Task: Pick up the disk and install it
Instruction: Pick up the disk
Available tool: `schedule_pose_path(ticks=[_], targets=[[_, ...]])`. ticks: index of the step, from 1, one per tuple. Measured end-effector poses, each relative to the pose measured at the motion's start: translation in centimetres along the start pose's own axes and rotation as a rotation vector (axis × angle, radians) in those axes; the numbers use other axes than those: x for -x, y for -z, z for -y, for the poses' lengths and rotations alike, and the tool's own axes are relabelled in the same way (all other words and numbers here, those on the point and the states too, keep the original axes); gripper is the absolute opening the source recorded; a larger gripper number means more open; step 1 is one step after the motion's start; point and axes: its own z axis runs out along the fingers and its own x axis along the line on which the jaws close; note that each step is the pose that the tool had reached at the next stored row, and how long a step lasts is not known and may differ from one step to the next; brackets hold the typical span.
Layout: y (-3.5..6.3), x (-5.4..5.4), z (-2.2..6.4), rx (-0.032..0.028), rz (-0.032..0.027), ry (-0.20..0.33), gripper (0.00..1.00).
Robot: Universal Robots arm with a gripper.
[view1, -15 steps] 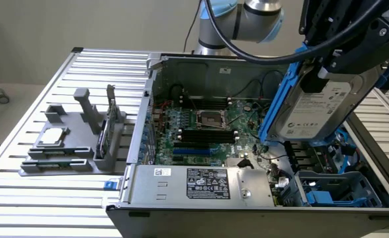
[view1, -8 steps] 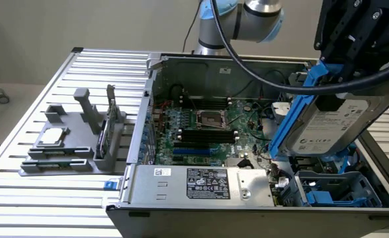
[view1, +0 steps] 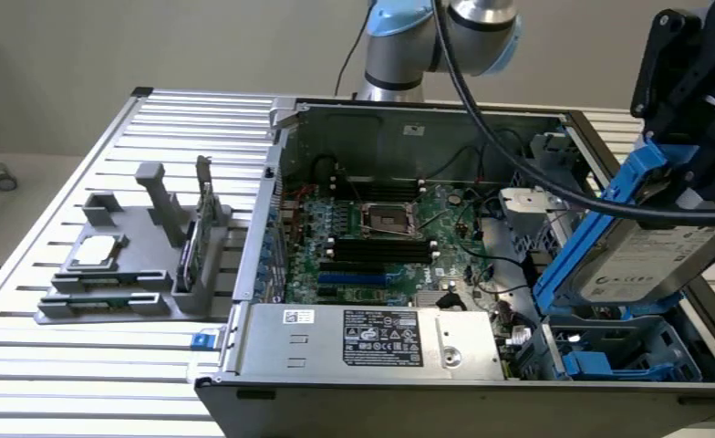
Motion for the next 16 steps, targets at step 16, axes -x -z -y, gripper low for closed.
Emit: schedule_pose_path(ticks=[16], targets=[[-2.07, -1.5, 1.93, 0.0004, 0.0029, 0.0, 0.32]])
